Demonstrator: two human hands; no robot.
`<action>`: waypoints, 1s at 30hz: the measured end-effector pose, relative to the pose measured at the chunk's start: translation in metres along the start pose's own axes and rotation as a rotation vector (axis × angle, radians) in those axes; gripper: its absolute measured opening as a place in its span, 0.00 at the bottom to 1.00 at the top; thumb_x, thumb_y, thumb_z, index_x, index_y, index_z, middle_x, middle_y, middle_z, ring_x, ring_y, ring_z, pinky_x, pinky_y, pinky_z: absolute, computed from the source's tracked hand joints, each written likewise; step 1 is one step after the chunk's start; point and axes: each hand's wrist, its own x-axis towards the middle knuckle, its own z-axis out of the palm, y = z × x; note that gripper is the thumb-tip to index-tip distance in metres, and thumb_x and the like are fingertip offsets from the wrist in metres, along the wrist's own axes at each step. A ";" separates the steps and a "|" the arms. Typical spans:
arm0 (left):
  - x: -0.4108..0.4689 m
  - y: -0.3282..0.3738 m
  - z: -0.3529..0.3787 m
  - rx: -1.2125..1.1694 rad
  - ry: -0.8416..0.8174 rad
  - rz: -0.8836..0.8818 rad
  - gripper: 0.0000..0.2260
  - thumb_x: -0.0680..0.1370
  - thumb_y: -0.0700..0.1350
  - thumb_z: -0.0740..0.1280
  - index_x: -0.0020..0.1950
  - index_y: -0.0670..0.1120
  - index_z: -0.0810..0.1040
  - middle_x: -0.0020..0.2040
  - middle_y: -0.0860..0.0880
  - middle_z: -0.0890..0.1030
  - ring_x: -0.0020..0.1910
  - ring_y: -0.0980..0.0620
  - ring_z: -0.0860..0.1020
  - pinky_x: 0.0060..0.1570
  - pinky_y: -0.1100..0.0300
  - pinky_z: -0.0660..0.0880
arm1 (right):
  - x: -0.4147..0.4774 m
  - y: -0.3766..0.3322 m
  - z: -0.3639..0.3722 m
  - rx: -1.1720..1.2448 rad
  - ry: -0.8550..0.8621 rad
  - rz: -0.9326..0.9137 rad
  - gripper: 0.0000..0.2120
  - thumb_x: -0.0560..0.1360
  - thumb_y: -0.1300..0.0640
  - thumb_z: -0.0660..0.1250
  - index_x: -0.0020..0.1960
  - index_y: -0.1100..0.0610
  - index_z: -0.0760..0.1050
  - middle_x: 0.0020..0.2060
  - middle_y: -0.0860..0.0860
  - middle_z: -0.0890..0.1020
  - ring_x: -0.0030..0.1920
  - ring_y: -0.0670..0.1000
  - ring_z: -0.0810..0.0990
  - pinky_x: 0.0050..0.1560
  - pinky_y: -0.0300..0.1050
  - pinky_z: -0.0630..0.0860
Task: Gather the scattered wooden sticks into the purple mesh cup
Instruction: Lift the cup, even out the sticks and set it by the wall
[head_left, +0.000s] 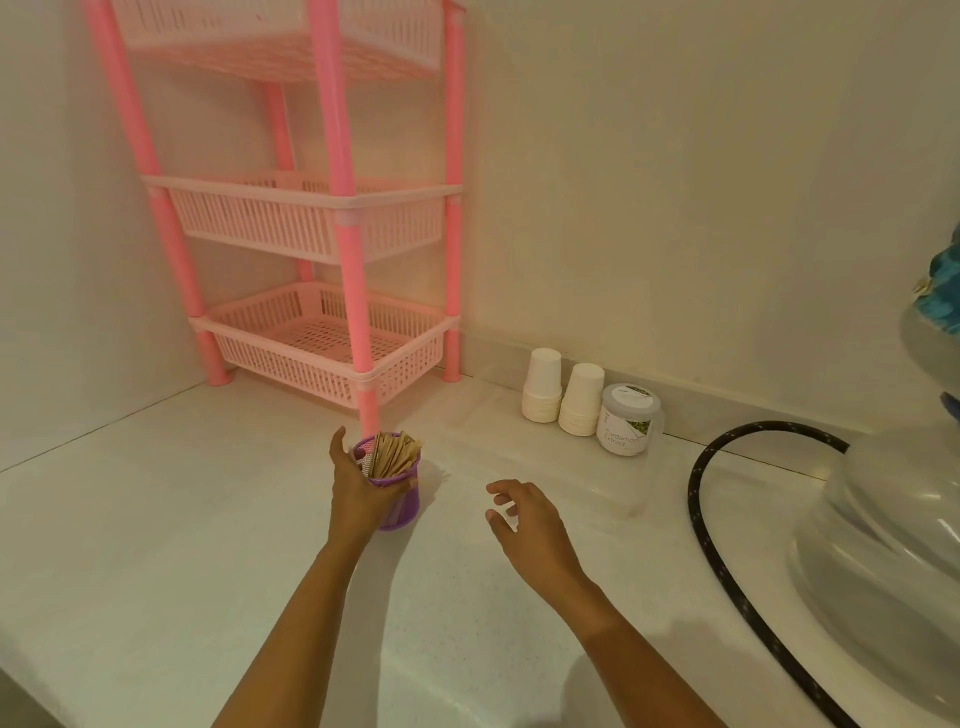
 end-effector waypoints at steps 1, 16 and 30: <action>0.000 0.000 0.001 -0.010 -0.017 0.014 0.51 0.63 0.44 0.80 0.75 0.51 0.48 0.68 0.44 0.70 0.64 0.42 0.74 0.59 0.47 0.73 | 0.001 0.000 0.000 0.021 -0.021 0.003 0.17 0.77 0.54 0.65 0.65 0.49 0.69 0.60 0.49 0.76 0.57 0.47 0.75 0.53 0.34 0.71; -0.043 0.040 0.029 -0.172 -0.680 0.139 0.50 0.62 0.40 0.80 0.68 0.67 0.50 0.66 0.57 0.71 0.64 0.59 0.74 0.57 0.67 0.76 | 0.017 0.012 0.002 0.476 -0.130 -0.003 0.45 0.56 0.53 0.83 0.62 0.34 0.60 0.57 0.33 0.73 0.60 0.39 0.74 0.45 0.23 0.75; -0.095 0.046 0.066 -0.145 -0.637 0.196 0.42 0.66 0.38 0.78 0.70 0.58 0.57 0.67 0.59 0.68 0.62 0.72 0.70 0.55 0.78 0.70 | -0.020 0.039 -0.013 0.520 0.094 -0.021 0.44 0.57 0.59 0.82 0.64 0.41 0.62 0.56 0.34 0.72 0.59 0.32 0.73 0.45 0.23 0.75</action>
